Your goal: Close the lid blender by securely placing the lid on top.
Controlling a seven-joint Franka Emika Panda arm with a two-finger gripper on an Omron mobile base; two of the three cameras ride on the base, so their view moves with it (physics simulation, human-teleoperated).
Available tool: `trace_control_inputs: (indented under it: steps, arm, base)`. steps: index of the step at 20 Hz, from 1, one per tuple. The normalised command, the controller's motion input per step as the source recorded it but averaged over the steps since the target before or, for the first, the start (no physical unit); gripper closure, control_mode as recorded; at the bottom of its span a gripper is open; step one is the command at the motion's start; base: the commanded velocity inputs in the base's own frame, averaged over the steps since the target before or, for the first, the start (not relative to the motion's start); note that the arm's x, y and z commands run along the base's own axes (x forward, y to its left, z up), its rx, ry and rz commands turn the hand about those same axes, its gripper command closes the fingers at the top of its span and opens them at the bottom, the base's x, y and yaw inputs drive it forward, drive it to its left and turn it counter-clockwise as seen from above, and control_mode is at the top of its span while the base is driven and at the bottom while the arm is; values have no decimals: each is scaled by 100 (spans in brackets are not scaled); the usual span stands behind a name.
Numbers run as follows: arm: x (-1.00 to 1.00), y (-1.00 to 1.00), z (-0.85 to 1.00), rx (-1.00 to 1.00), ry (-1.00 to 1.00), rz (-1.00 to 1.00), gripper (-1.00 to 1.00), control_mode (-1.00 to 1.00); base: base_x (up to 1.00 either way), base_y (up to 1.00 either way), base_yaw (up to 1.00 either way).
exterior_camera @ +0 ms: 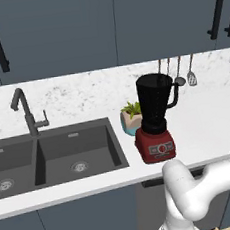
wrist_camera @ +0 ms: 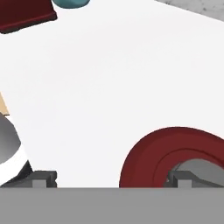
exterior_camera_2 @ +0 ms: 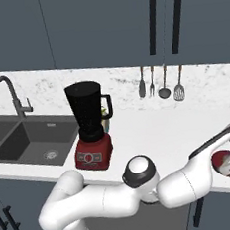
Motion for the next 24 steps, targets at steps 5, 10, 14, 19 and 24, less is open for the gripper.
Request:
trace_control_inputs:
  steps: [5,10,14,19,24]
  arm:
    - [7,-40,-10,-1,-6,0,-100,-100]
    - [34,-16,0,0,0,0,-100,-100]
    - [39,-20,0,0,0,1,-100,-100]
    - [20,-41,0,0,0,6,-100,-100]
    - [11,-46,0,0,0,7,-100,-100]
  base:
    - [0,0,0]
    - [0,0,0]
    - [0,0,0]
    - [0,0,0]
    - [0,0,0]
